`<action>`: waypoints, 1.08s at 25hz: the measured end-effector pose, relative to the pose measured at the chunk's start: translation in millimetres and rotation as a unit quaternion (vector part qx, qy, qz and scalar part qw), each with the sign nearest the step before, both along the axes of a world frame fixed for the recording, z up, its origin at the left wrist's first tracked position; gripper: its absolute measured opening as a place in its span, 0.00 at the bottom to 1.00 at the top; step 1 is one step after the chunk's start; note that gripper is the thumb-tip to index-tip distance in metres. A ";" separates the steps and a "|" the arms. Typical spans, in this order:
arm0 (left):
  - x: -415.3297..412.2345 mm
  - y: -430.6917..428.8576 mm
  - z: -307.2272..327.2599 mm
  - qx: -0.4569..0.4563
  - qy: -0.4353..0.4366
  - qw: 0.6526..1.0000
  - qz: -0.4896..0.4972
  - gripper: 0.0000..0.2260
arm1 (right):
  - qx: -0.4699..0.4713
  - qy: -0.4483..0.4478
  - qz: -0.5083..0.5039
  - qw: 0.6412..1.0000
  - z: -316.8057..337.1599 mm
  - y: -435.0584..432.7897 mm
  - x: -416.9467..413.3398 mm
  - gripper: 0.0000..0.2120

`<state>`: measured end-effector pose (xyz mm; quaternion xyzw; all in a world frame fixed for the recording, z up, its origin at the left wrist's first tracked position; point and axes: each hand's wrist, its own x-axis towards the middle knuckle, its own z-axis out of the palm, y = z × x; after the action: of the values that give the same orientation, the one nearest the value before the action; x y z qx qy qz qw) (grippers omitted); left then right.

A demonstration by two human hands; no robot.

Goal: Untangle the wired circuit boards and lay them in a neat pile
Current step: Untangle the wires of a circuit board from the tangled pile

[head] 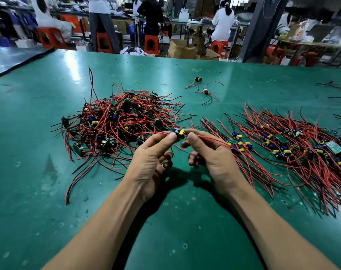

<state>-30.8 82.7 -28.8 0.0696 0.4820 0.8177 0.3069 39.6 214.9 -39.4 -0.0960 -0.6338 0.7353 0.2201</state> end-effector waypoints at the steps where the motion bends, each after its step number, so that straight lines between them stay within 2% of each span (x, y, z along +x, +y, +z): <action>1: 0.8 0.1 0.1 0.003 0.004 1.000 -0.001 0.09 | -0.027 0.001 -0.001 1.000 0.7 -1.1 -0.8 0.16; 5: 0.3 1.1 -2.4 0.014 0.014 0.999 -0.025 0.06 | -0.123 0.000 0.014 0.992 2.5 -0.8 -3.9 0.13; 10: -2.3 1.2 -9.0 0.031 0.011 0.996 -0.087 0.07 | -0.220 -0.032 0.079 0.972 11.4 9.5 1.3 0.12; 13: -3.8 2.3 -10.3 0.008 -0.019 0.990 -0.143 0.08 | -0.190 -0.063 0.139 0.970 13.0 13.7 6.2 0.11; 15: -3.4 4.0 -11.3 -0.004 -0.020 0.983 -0.181 0.13 | -0.166 -0.075 0.173 0.968 12.4 15.0 8.5 0.10; 18: -1.9 5.3 -14.5 0.012 -0.009 0.979 -0.206 0.23 | -0.135 -0.095 0.166 0.972 11.2 15.6 8.9 0.11; 23: 1.5 7.1 -19.2 0.007 0.037 0.984 -0.173 0.16 | -0.123 -0.097 0.157 0.975 5.2 16.4 6.2 0.08; 25: 3.2 8.9 -21.2 -0.004 0.063 0.988 -0.142 0.17 | -0.126 -0.095 0.141 0.977 2.5 18.4 4.4 0.08; 27: 4.9 10.0 -23.2 -0.029 0.097 0.988 -0.119 0.20 | -0.083 -0.103 0.095 0.987 0.1 20.2 2.9 0.08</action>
<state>-25.9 92.7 -52.0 0.1965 0.5217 0.7501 0.3558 42.4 235.1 -39.3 -0.1282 -0.5964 0.7889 0.0741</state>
